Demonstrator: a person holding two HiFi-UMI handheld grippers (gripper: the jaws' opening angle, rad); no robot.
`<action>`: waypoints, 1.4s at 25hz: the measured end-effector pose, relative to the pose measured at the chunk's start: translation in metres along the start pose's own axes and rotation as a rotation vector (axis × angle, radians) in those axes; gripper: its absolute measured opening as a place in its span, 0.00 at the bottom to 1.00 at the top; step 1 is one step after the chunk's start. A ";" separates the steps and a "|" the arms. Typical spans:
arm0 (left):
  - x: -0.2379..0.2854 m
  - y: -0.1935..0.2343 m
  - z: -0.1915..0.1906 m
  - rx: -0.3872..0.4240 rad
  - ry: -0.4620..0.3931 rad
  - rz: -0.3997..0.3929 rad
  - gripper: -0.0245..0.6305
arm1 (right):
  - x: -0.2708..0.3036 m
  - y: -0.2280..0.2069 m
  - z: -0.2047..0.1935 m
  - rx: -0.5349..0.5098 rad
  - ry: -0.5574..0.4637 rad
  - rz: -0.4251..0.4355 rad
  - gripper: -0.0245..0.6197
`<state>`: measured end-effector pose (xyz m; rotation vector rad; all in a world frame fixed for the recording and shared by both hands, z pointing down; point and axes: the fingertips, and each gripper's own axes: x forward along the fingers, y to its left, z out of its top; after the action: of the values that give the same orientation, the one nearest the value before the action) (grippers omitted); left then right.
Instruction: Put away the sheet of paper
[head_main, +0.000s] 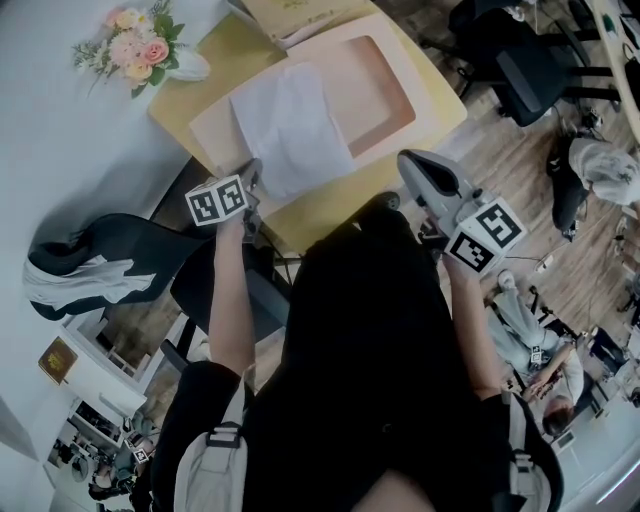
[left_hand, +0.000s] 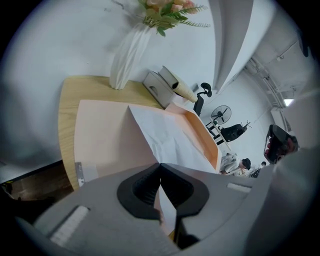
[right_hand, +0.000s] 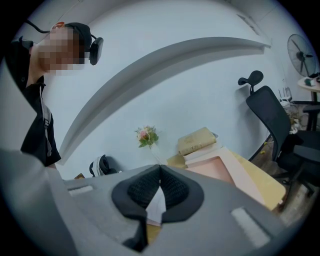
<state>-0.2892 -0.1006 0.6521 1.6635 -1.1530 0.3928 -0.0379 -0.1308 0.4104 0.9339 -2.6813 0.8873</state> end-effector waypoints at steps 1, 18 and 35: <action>0.000 0.003 0.000 -0.004 -0.003 0.010 0.05 | 0.000 0.000 0.000 0.000 0.001 0.000 0.04; 0.018 0.001 0.010 -0.055 -0.045 0.030 0.05 | -0.003 -0.004 -0.003 0.016 0.002 -0.015 0.04; 0.070 -0.057 0.012 -0.073 -0.033 -0.059 0.05 | -0.018 -0.013 -0.008 0.035 -0.007 -0.051 0.04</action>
<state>-0.2111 -0.1452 0.6654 1.6417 -1.1266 0.2837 -0.0162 -0.1253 0.4167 1.0103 -2.6428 0.9248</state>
